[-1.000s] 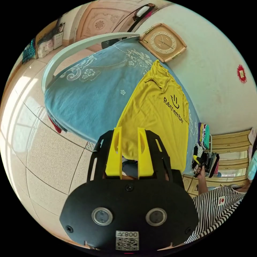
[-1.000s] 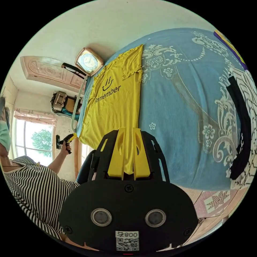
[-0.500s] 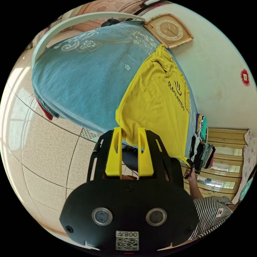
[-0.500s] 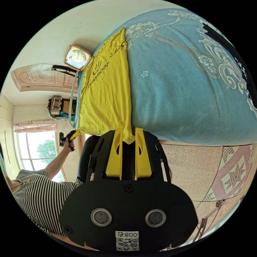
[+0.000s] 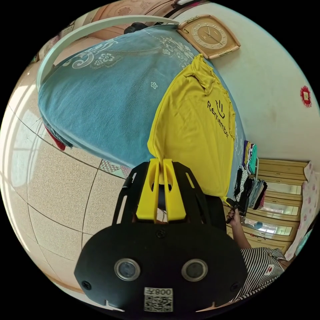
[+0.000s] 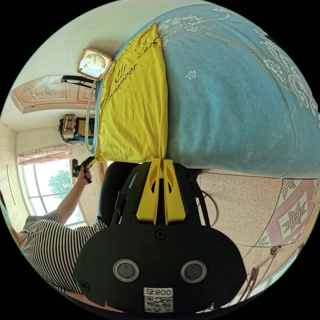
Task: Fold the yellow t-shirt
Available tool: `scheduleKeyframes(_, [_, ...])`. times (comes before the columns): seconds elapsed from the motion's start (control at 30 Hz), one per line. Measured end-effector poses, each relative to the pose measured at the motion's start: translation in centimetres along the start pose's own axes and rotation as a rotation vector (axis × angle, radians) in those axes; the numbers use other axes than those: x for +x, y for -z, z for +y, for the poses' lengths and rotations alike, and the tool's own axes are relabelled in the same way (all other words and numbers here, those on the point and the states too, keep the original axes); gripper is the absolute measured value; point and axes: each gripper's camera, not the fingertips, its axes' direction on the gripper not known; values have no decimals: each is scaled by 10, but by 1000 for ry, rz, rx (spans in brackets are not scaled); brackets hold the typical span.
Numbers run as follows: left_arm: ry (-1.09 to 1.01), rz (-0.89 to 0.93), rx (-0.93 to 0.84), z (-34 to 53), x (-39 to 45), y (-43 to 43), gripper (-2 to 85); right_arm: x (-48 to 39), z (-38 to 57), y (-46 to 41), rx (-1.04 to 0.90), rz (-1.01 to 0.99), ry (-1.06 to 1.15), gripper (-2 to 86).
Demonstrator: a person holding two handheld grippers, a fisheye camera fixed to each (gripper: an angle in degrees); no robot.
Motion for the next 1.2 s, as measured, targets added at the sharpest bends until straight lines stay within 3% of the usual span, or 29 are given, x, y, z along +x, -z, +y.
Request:
scheduleKeyframes(0.7, [-186,363,220,207,-13,104,19,62,133,106,252,-413,270,3])
scheduleKeyframes(1.2, [-137,462,241,355,-57,114,20,135,266,122,241,-444,298,2])
